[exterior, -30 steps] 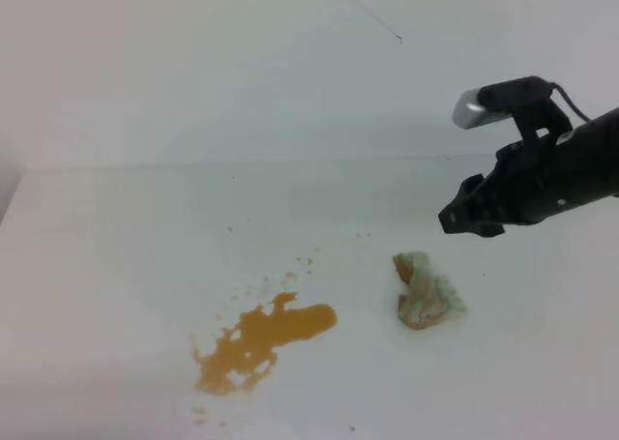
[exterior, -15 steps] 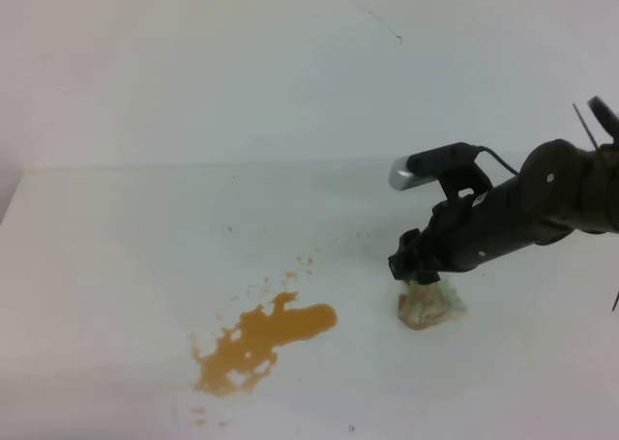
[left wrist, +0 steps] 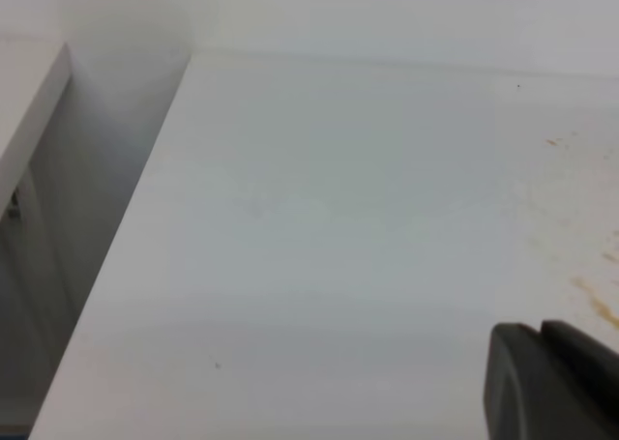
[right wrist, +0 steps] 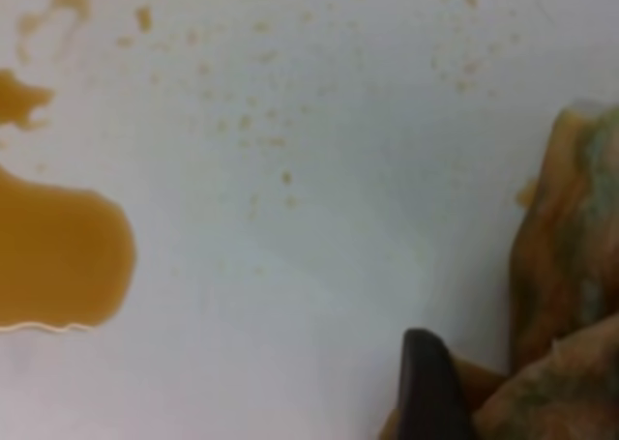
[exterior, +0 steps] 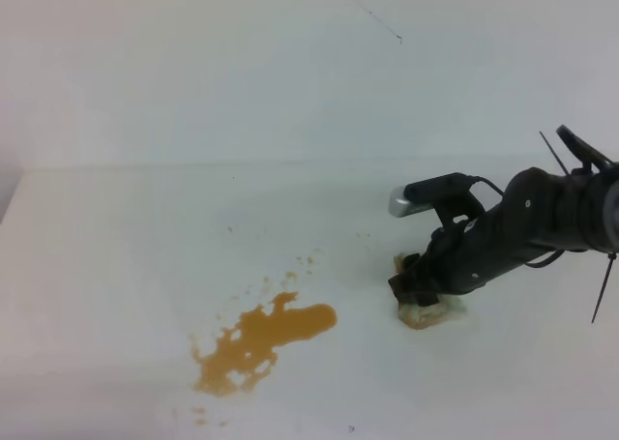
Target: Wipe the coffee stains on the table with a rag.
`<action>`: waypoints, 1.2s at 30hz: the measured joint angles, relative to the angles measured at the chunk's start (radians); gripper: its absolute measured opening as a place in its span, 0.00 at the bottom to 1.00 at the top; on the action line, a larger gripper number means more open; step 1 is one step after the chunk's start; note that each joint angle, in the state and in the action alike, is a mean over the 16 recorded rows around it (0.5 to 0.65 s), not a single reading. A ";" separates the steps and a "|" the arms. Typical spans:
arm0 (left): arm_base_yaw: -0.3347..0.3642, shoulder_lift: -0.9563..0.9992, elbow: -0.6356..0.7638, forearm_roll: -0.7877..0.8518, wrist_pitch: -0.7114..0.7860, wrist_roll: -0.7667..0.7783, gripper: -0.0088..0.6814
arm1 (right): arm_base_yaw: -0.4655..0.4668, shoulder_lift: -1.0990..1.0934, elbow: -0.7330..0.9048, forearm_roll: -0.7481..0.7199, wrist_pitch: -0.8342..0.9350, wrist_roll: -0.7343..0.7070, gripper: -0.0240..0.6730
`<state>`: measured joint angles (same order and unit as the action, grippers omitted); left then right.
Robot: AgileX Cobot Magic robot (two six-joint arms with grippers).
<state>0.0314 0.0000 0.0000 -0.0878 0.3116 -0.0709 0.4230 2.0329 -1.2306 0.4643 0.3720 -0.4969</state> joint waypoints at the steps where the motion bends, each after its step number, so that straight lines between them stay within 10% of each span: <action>1: 0.000 0.000 0.000 0.000 0.000 0.000 0.01 | 0.000 0.004 -0.001 -0.004 0.001 0.005 0.59; 24: 0.000 0.000 0.000 0.000 0.000 0.000 0.01 | 0.015 0.019 -0.108 -0.005 0.106 0.068 0.14; 36: 0.000 0.000 0.000 0.000 0.000 0.000 0.01 | 0.121 0.033 -0.299 0.110 0.164 -0.002 0.10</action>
<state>0.0314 0.0000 0.0000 -0.0878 0.3116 -0.0709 0.5445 2.0660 -1.5293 0.5739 0.5361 -0.4988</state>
